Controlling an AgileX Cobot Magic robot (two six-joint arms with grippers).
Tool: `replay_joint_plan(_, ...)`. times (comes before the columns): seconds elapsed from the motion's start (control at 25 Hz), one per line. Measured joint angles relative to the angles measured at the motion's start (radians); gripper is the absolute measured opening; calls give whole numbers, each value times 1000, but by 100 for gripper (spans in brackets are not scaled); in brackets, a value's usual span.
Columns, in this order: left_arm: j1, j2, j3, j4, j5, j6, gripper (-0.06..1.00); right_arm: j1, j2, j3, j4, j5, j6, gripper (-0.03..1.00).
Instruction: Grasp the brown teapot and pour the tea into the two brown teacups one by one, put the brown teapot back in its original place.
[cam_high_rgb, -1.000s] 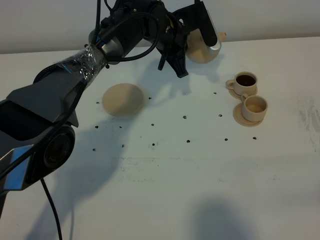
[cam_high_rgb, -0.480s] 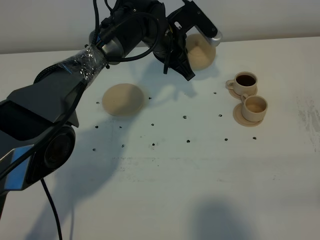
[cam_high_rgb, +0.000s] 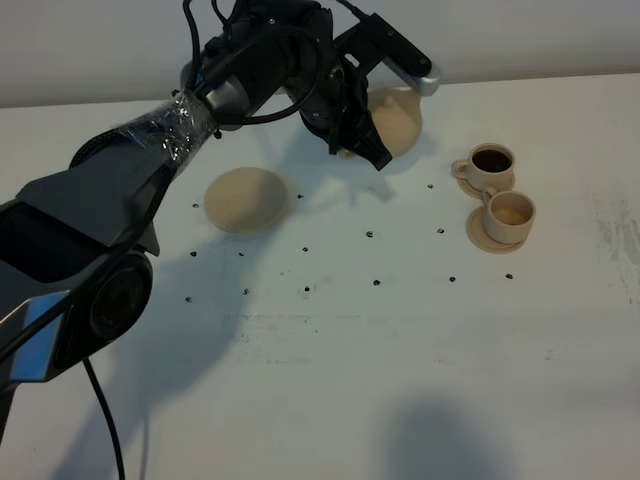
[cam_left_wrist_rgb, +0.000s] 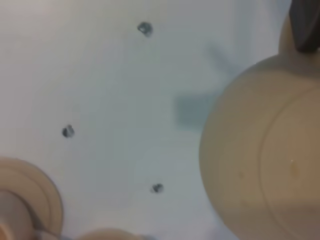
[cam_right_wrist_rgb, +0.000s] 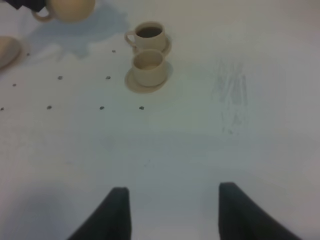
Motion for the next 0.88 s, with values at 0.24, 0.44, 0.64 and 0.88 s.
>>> replay_joint_plan(0.24,-27,7,0,-3,22,-15,9,0,0,0,0,0,0,40)
replay_joint_plan(0.44,-36,27,0,-6,43,-26,9,0,0,0,0,0,0,40)
replay_joint_plan(0.64,-36,54,-1,-6,62,-52,9,0,0,0,0,0,0,40)
replay_joint_plan(0.88,-36,74,-1,-6,63,-58,9,0,0,0,0,0,0,40)
